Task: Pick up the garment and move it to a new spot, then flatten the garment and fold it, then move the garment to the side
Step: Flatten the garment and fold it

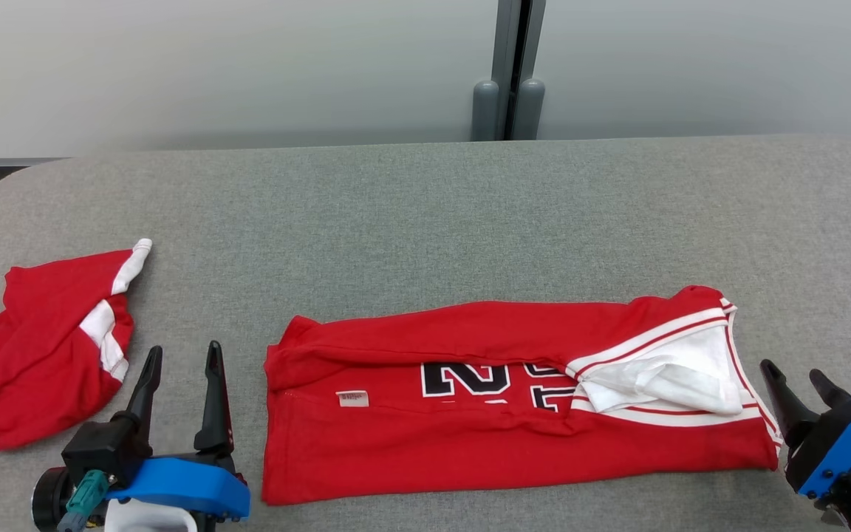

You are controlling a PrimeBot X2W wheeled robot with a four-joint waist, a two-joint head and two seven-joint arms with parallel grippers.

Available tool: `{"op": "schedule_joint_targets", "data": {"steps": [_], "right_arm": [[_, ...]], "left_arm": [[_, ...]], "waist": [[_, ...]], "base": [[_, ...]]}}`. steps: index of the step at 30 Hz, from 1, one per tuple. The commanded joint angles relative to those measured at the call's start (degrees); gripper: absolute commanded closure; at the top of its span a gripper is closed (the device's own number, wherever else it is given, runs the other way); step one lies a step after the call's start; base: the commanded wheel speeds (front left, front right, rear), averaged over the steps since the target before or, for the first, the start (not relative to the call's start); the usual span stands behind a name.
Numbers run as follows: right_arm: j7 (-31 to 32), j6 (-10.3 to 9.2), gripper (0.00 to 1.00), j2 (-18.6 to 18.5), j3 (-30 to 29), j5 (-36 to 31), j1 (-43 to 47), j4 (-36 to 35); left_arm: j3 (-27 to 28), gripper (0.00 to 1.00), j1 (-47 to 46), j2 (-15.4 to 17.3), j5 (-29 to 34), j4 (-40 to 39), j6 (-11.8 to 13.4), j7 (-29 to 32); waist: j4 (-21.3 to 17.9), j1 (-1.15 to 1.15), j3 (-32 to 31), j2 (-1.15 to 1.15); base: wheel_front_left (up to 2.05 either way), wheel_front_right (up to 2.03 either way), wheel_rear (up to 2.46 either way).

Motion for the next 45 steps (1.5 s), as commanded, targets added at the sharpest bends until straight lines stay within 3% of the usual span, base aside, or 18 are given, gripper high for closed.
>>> {"op": "schedule_joint_targets", "data": {"steps": [1,14,26,36,37,38,45], "right_arm": [[-0.4,0.01,0.0,0.3,-0.1,-0.3,-1.1,0.4],[-4.7,0.01,0.0,-2.1,-0.1,-2.3,-9.7,14.2],[-4.1,0.01,0.0,-3.1,-0.4,-4.7,-17.3,28.7],[-1.4,0.02,0.0,-3.1,3.4,-4.6,-17.7,35.2],[-1.2,0.02,0.57,-3.3,3.9,-4.4,-17.8,35.4],[-1.5,0.07,1.0,-3.4,4.4,-4.2,-17.8,35.5],[-4.6,0.0,1.0,-6.4,6.0,-2.4,-18.6,33.3]], "left_arm": [[0.4,0.0,0.7,-0.3,0.6,0.1,-0.3,-0.2],[6.4,0.0,1.7,-4.1,5.9,-2.5,-5.0,-0.2],[7.9,0.0,0.0,-6.0,8.6,-2.1,-7.0,-0.2],[8.8,0.0,0.1,-7.0,9.6,-1.8,-7.7,-0.3],[8.9,0.0,0.1,-7.1,9.6,-1.6,-7.7,-0.3],[8.9,0.0,0.1,-7.1,9.6,-1.5,-7.7,-0.3],[8.6,0.0,-0.7,-6.7,9.6,-0.3,-7.7,-0.2]], "waist": [[0.0,0.0,0.0,0.01],[0.8,0.0,2.3,0.01],[2.3,0.0,5.6,0.01],[2.9,0.0,6.2,0.01],[2.9,0.0,6.2,0.01],[2.9,0.0,6.2,0.01],[2.2,0.0,5.5,0.01]], "base": [[0.0,0.0,0.0],[0.0,0.0,0.0],[0.0,0.0,0.0],[0.0,0.0,0.0],[0.0,0.0,0.0],[0.0,0.0,0.0],[0.0,0.0,0.0]]}}
